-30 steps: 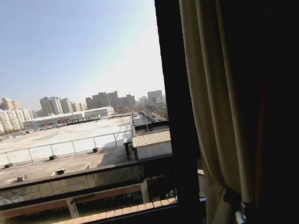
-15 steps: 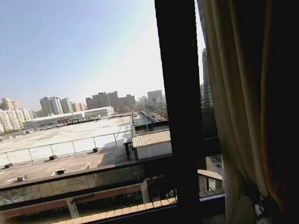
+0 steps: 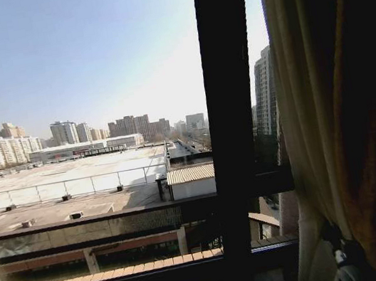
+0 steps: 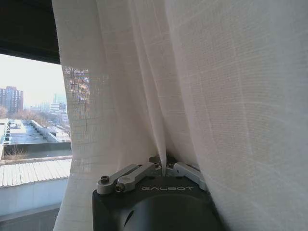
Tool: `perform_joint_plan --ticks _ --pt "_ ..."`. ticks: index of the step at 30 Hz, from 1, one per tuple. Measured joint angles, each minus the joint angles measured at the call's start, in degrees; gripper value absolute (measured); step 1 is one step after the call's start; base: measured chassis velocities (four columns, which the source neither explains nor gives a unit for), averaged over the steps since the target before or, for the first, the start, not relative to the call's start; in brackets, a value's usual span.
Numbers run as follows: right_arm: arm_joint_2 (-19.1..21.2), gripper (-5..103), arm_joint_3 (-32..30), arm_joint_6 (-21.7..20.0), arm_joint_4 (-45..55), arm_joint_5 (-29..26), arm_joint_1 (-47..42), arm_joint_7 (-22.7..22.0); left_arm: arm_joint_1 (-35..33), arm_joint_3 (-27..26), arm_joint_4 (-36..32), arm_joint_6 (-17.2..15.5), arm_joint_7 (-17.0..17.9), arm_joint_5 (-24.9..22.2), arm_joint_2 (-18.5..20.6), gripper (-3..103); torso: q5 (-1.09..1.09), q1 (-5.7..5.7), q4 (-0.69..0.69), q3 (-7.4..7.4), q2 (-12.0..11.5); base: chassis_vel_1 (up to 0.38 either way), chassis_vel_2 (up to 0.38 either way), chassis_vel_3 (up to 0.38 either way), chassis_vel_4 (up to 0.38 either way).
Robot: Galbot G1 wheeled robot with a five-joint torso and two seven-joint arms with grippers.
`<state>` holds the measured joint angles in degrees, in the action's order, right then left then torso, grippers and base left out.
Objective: Open the curtains by pulling them apart, changing their state from closed to fully open.
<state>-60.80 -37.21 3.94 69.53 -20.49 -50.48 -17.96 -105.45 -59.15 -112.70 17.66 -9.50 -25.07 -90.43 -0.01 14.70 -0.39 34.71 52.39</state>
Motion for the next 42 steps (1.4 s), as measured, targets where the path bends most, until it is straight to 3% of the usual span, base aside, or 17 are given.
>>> perform_joint_plan --ticks 7,11,13,15,19,21,28,29,34,37,42 --pt "-0.2 0 -0.6 0.5 0.7 1.0 -0.4 -0.1 0.0 0.1 0.0 0.1 0.0 -0.1 0.1 100 0.02 0.00 -0.02 0.00 0.0 0.000 0.000 0.000 0.000" --pt "-1.2 -3 -0.7 -3.1 6.5 -0.4 -2.2 0.0 0.1 0.2 0.0 0.1 0.0 -0.1 0.0 100 0.01 0.01 -0.01 0.00 0.0 0.000 0.000 0.000 0.000" --pt "-1.9 1 -0.7 -4.4 9.1 -0.7 -3.1 0.3 0.1 0.2 0.0 0.1 -0.1 0.0 0.0 100 0.01 0.00 -0.01 0.00 0.0 0.000 0.000 0.000 0.000" --pt "-2.9 12 -0.5 -5.4 12.9 -1.0 -4.5 1.7 0.1 0.2 0.0 0.1 -0.1 0.0 -0.1 100 0.00 0.00 0.00 0.00 0.0 0.000 0.000 0.000 0.000" --pt "-3.9 23 -0.1 -6.2 20.2 -2.1 -8.5 5.2 0.0 0.0 0.3 0.3 -0.1 -0.1 -0.1 100 -0.02 0.00 0.03 0.00 0.0 0.000 0.000 0.000 0.000" --pt "-5.0 33 0.6 -7.0 26.6 -3.0 -13.2 6.9 0.1 0.0 0.5 0.5 -0.2 -0.1 -0.1 100 0.01 0.00 -0.03 0.00 0.0 0.000 0.000 0.000 0.000" --pt "-7.0 55 1.9 -6.0 33.7 -1.2 -18.6 7.8 0.2 0.3 0.9 0.7 -0.3 -0.1 -0.5 100 -0.01 -0.01 0.01 0.00 0.0 0.000 0.000 0.000 0.000" --pt "-7.5 71 2.5 -5.6 38.6 -1.0 -21.9 8.5 0.5 0.4 1.4 0.9 -0.4 -0.1 -0.4 100 0.00 0.00 -0.01 0.00 0.0 0.000 0.000 0.000 0.000" --pt "-8.7 93 5.1 -5.5 45.3 -1.8 -27.9 10.0 1.4 0.6 2.1 0.9 -0.5 -0.1 -0.4 100 -0.02 -0.01 -0.01 0.00 0.0 0.000 0.000 0.000 0.000" --pt "-10.1 99 6.3 -5.3 46.9 -1.5 -30.6 10.7 1.8 0.6 2.2 0.9 -0.5 -0.1 -0.3 100 -0.01 -0.01 0.00 0.00 0.0 0.000 0.000 0.000 0.000" --pt "-13.3 100 7.9 -4.0 48.2 0.1 -35.0 11.7 2.3 0.7 2.2 0.3 -0.5 -0.4 -0.1 100 0.00 0.00 -0.01 0.00 0.0 0.000 0.000 0.000 0.000"
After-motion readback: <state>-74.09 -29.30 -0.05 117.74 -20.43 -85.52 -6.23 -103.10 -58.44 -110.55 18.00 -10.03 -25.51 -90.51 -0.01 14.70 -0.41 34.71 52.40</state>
